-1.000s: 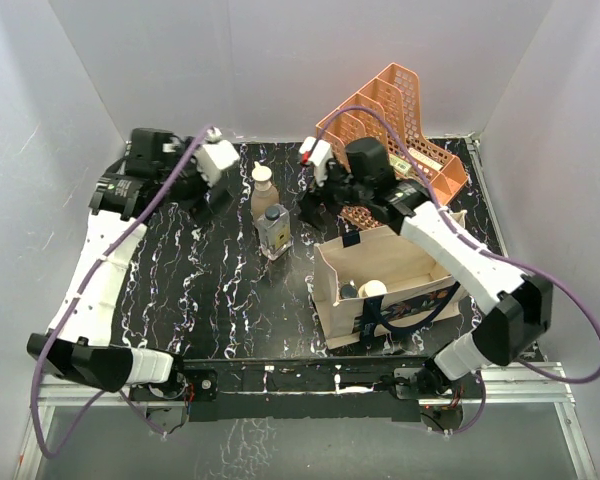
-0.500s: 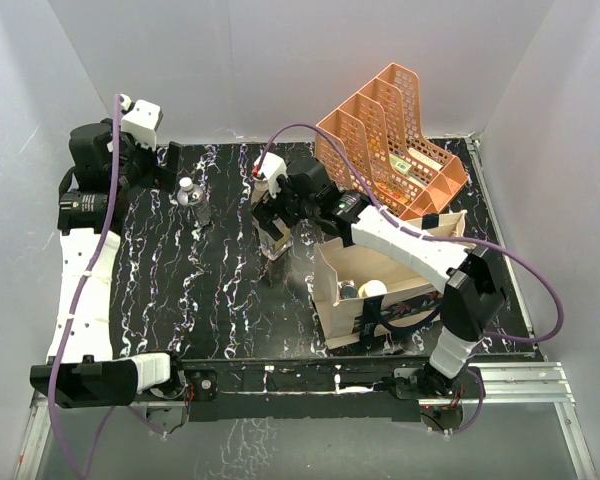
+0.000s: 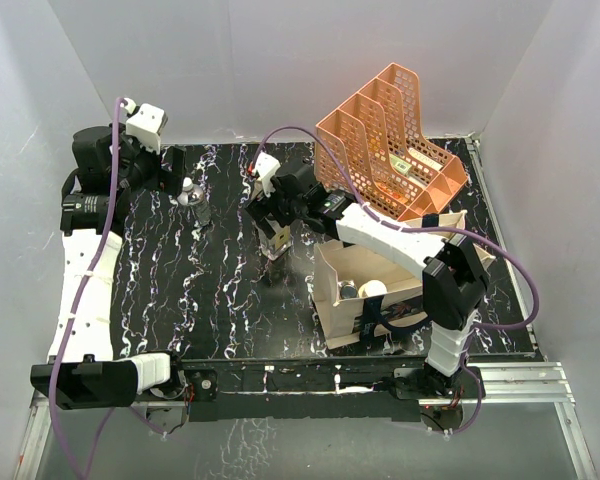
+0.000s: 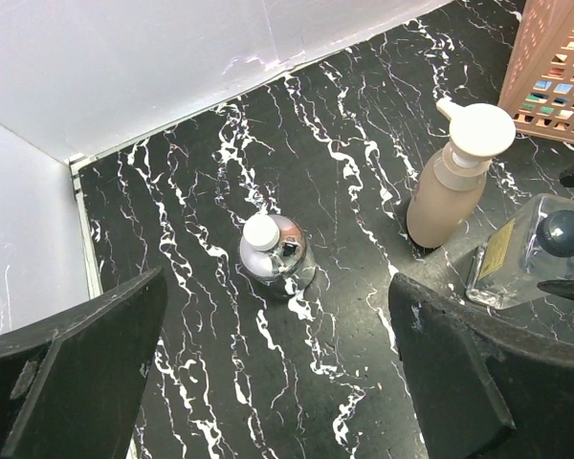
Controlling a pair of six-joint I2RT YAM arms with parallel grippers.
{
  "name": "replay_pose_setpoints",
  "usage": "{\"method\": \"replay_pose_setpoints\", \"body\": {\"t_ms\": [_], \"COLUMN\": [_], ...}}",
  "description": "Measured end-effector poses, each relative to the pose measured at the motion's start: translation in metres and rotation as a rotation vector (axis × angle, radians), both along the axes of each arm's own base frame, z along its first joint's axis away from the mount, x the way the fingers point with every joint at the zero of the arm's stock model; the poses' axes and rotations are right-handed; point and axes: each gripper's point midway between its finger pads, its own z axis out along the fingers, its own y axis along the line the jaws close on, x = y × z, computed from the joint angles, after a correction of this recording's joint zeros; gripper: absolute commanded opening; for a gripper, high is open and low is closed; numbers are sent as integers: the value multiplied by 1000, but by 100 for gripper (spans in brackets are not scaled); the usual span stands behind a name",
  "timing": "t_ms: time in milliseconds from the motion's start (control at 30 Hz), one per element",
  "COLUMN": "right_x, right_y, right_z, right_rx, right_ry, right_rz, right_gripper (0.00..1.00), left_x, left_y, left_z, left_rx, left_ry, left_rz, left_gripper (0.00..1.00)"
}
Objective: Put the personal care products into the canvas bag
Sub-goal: Pick up the care product from the center of the board.
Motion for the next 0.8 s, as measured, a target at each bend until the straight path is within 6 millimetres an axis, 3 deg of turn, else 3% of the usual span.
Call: {"method": "replay_pose_setpoints", "body": {"t_ms": [800], "right_x": [4], "right_y": [0], "right_z": [-27], "right_rx": [-25], "right_ry": [52], "right_rz": [1], "right_gripper": [95], "left_x": [-4], "left_y": [-18], "left_z": [-2], "left_rx": [-38], "left_ry": [11], "left_rz": [-102], "left_gripper": [97]}}
